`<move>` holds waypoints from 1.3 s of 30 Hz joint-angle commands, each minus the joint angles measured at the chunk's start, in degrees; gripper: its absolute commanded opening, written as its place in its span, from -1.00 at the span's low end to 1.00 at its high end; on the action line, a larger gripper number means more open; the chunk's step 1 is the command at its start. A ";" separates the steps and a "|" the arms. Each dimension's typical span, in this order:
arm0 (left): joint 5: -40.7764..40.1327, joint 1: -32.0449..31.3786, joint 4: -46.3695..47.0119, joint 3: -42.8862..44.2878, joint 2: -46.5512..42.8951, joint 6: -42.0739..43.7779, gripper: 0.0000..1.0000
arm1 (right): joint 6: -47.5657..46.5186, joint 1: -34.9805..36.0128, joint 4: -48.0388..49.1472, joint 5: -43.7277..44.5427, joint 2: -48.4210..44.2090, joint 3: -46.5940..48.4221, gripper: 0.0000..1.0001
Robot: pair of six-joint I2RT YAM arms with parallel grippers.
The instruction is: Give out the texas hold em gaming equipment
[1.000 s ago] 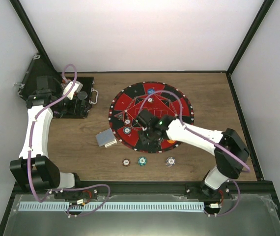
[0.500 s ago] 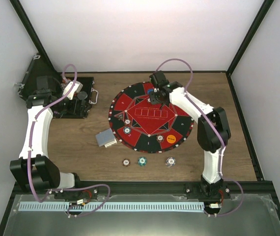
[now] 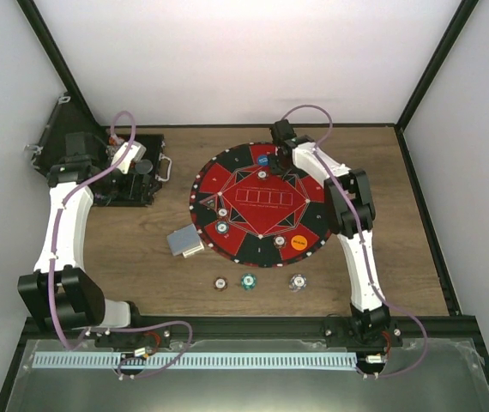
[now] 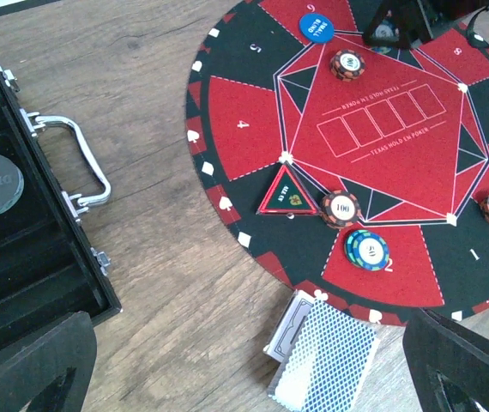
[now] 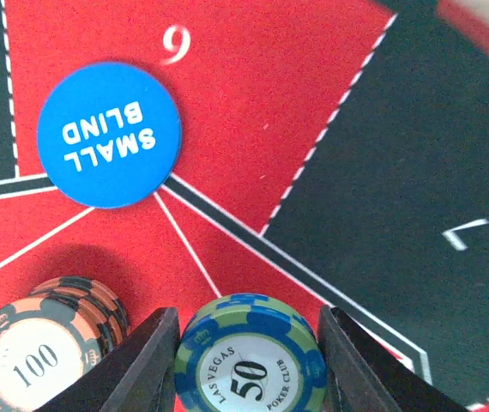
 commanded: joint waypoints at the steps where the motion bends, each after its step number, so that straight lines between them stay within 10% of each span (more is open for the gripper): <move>1: 1.44 0.27 1.36 -0.18 0.70 0.33 1.00 | -0.49 -0.08 -0.31 -2.18 2.45 3.69 -0.98; 6: 1.49 0.27 1.47 -0.24 1.42 0.32 1.00 | -0.19 -0.80 0.01 -2.88 3.98 4.10 -0.93; 16: 2.09 0.28 2.09 -0.29 2.03 -0.44 1.00 | -0.32 -1.06 -2.07 -3.50 1.08 5.71 0.11; 25: 1.69 0.28 1.41 0.10 1.28 -0.83 1.00 | 1.63 1.31 -2.56 -2.48 -13.68 -2.59 0.25; 39: 1.05 0.28 0.51 -1.08 -0.99 -0.63 1.00 | 14.83 37.10 1.51 1.94 -40.54 -43.06 0.73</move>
